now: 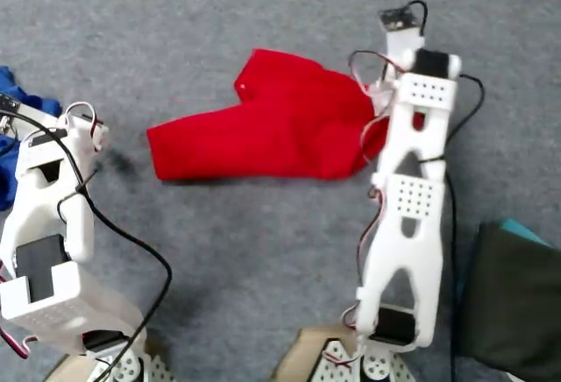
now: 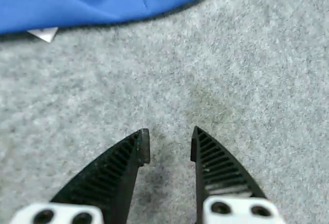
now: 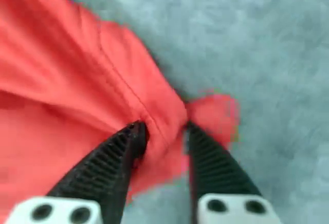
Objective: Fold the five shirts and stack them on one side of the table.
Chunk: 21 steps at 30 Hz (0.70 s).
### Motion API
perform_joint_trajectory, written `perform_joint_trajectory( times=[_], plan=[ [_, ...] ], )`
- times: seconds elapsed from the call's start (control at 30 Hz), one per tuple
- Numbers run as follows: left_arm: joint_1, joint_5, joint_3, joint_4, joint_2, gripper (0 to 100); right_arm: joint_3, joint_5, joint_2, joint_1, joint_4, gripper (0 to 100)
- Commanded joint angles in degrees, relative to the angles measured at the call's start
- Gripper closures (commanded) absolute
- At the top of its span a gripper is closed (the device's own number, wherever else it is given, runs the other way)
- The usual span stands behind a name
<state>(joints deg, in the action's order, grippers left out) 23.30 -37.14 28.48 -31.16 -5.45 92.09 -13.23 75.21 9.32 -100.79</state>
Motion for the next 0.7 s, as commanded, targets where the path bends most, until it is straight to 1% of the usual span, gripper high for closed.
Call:
perform_joint_trajectory(
  times=[0.0, 0.03, 0.1, 0.17, 0.23, 0.37, 0.53, 0.6, 0.67],
  plan=[
    [-0.79, -0.44, -2.64, -0.26, 0.22, 85, -1.36, -0.97, -11.21, 3.12, -1.67, 81.7],
    [-0.79, -0.44, -2.64, -0.26, 0.22, 85, -2.59, -1.05, -13.67, 2.86, -1.67, 81.7],
    [-0.79, -0.44, -2.64, -0.18, 0.22, 85, -4.62, -1.05, -18.51, 0.04, -1.58, 81.6],
    [-1.05, -0.44, -2.64, -0.18, 0.22, 85, -6.46, -1.05, -22.29, -4.0, -0.53, 81.5],
    [-1.23, -0.44, -2.64, -0.18, 0.22, 85, -8.13, -1.05, -24.13, -7.96, 2.9, 81.6],
    [-1.23, -0.44, -2.64, -0.18, 0.22, 85, -11.3, -0.79, -23.34, -14.29, 15.74, 81.6],
    [-1.23, -0.44, -2.64, -0.18, 0.22, 85, -19.56, -1.05, -15.87, -21.32, 35.52, 81.7],
    [-1.23, -0.44, -2.64, -0.18, 0.22, 85, -22.2, -1.32, -11.74, -22.99, 41.32, 81.7],
    [-1.23, -0.44, -2.64, -0.18, 0.22, 85, -23.25, -4.31, -7.78, -23.78, 44.31, 81.7]
  ],
)
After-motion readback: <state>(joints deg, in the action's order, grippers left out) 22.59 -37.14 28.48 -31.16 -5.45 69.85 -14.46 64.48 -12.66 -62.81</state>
